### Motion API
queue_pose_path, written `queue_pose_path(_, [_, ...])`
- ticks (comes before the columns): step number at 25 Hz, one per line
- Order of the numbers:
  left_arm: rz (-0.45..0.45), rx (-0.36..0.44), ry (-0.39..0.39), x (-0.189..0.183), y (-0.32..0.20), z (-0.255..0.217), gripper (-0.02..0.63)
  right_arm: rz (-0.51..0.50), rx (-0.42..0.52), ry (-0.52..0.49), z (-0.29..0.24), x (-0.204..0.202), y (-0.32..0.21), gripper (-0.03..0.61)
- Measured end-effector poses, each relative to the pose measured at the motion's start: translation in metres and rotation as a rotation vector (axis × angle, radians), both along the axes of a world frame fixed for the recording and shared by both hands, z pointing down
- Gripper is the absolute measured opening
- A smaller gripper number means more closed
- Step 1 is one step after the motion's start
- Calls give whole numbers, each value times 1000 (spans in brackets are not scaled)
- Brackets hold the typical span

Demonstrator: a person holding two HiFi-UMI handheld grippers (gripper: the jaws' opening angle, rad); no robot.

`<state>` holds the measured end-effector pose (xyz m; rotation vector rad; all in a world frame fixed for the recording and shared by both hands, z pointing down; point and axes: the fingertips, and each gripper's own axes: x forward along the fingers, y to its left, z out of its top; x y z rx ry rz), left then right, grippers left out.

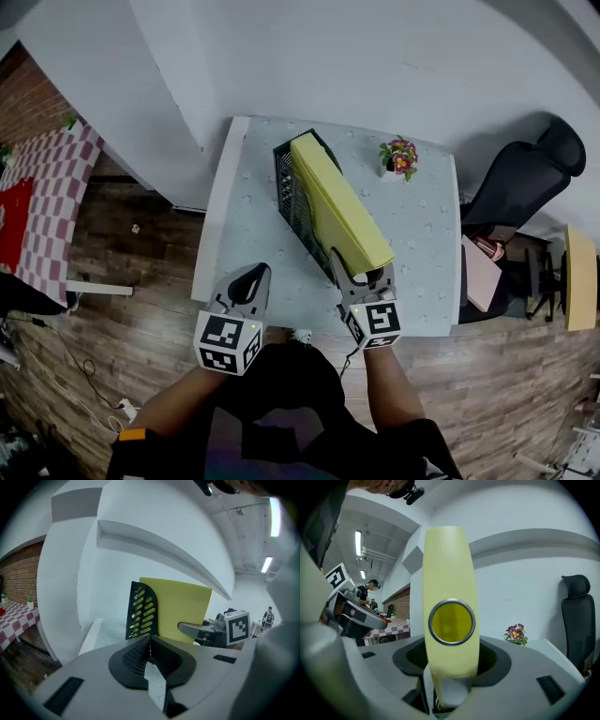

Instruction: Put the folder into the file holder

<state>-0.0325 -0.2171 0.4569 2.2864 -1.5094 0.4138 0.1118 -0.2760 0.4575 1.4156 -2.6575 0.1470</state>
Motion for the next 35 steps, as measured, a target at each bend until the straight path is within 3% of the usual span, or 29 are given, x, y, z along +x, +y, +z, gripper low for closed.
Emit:
queue_pose_path(11, [74,75,3,-2,20,-11,15,211,-30,-8,-31,20,47,241])
queue_pose_path(19, [159,110,15,6,37,-17,15,310,-54,11,-57,12,88,241])
queue_pose_path(26, [193,135,31,5,50,-21,15,327,-110,12,-50,-16,119,201])
queue_pose_path(35, [166,123,25,-14,59,-13,15,233,-155,-12,-35,-50,137,193])
